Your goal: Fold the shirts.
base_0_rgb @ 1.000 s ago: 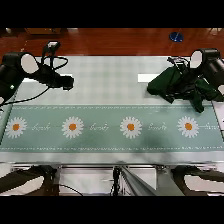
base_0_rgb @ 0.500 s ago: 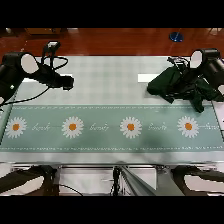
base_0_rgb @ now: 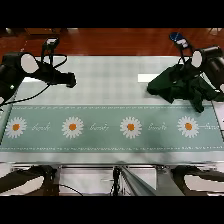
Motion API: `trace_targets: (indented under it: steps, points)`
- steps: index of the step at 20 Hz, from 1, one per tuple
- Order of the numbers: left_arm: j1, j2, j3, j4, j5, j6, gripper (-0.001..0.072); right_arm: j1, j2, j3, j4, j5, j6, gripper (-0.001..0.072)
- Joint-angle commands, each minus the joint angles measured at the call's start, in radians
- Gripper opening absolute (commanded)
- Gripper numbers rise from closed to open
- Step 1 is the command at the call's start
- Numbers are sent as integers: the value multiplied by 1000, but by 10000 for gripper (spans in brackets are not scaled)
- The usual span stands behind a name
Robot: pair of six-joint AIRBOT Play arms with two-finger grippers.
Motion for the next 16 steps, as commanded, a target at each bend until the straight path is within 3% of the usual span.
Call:
trace_targets:
  steps: [1, 7, 16]
  points:
    - [7, -1, 1, 0, 54, 0, 720, -72, -29, 40, -91, -230, 68, 592]
    - [10, -1, 1, -1, 52, 0, 720, -282, -174, 77, 269, -212, 40, 596]
    - [10, -1, 1, -1, 51, 0, 720, -294, -365, 77, 296, -111, 56, 573]
